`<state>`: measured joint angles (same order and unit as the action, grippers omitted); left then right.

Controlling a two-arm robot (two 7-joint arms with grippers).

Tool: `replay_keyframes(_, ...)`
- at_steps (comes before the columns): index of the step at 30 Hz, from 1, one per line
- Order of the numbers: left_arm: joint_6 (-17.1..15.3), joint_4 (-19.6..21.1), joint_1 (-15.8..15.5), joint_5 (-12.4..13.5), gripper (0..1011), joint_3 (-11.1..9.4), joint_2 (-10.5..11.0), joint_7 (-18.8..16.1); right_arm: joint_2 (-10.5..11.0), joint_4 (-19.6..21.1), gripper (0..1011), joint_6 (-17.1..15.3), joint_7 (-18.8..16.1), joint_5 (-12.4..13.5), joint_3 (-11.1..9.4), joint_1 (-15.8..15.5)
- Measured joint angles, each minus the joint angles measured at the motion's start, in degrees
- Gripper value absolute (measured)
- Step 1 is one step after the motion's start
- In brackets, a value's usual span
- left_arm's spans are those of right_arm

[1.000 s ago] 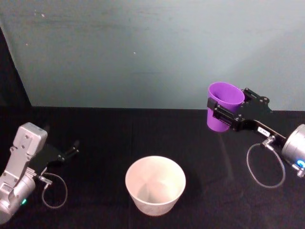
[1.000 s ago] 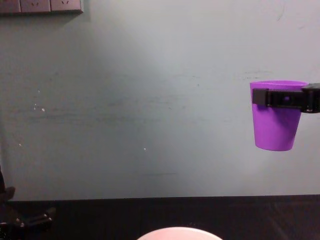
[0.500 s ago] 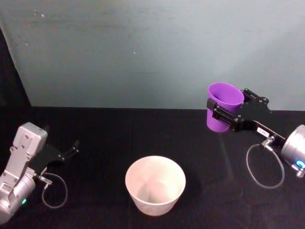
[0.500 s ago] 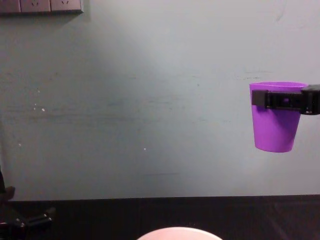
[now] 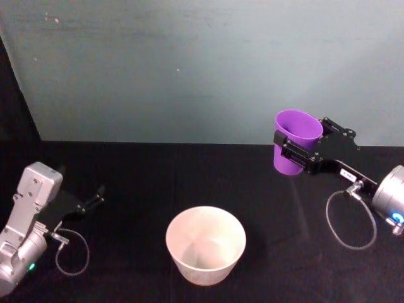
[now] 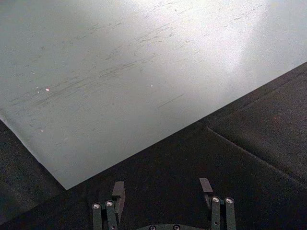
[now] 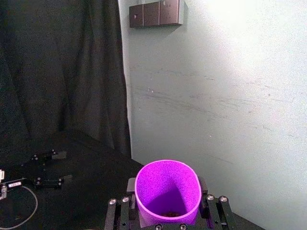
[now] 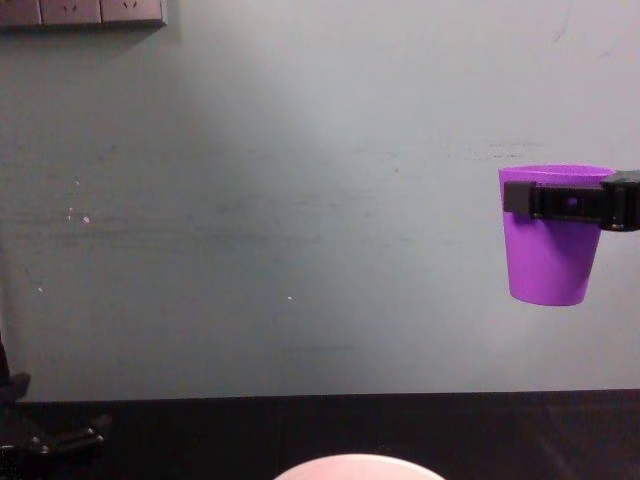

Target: Pick up the cup and pour the mung beans from the cup into the bowl.

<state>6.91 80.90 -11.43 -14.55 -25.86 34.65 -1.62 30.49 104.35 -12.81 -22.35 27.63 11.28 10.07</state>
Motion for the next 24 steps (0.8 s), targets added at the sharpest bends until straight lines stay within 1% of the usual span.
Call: replay_keyframes(24, 0.00, 0.00, 0.00, 0.00, 1003, 0.00, 0.00, 0.00, -0.01, 0.00, 723, 0.02, 0.02, -0.07, 0.00, 0.00)
